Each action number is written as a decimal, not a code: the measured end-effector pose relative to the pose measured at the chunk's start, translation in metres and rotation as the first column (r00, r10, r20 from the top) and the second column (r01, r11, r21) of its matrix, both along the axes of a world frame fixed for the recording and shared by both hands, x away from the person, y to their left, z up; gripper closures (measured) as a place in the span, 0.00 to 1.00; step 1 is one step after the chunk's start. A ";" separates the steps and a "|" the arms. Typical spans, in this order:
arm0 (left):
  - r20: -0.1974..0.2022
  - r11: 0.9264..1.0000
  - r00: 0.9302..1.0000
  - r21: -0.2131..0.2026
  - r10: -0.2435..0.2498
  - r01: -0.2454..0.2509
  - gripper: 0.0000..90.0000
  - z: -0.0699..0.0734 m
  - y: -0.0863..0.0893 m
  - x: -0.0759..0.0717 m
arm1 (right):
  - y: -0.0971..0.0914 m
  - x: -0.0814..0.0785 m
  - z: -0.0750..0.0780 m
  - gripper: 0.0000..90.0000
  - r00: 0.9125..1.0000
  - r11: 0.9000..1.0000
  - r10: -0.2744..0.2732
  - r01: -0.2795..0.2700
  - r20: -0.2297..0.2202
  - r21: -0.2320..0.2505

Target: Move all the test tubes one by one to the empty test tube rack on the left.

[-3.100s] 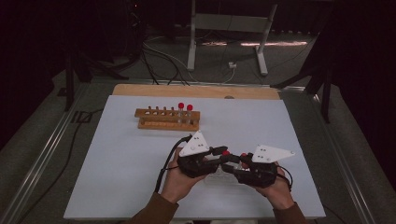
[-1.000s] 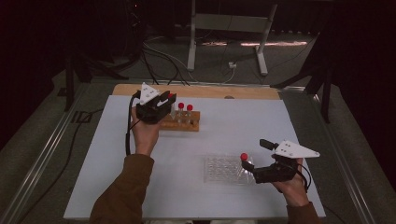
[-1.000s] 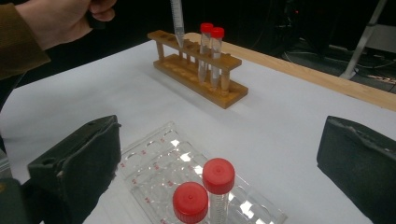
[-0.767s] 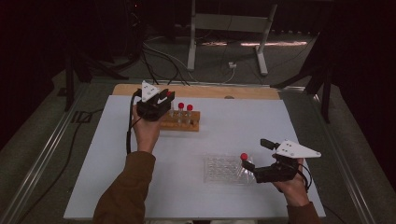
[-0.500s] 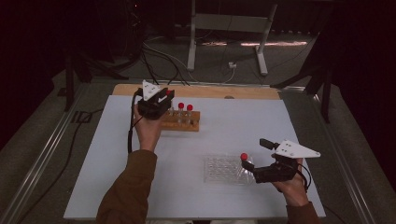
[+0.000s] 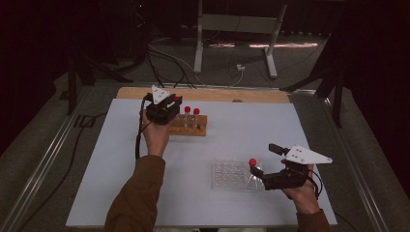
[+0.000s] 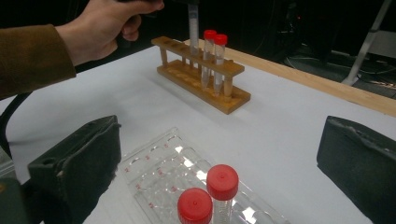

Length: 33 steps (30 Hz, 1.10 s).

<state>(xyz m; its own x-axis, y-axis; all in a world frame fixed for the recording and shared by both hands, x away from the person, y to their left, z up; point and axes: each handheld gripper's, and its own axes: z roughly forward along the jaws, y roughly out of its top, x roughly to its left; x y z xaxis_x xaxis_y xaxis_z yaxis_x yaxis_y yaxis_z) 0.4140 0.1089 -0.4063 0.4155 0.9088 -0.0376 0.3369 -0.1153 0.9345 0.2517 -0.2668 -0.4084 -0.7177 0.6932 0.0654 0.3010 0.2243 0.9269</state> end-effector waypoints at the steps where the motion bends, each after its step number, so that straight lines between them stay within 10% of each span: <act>1: -0.003 1.000 1.000 0.003 0.002 -0.002 0.79 -0.001 -0.001 0.000 | 0.000 0.000 0.000 0.00 1.000 1.000 0.001 -0.001 0.002 0.000; 33: -0.101 0.999 0.994 0.038 0.037 -0.034 0.78 -0.037 -0.003 0.001 | 0.000 -0.001 0.001 0.00 1.000 1.000 0.011 -0.011 0.005 0.005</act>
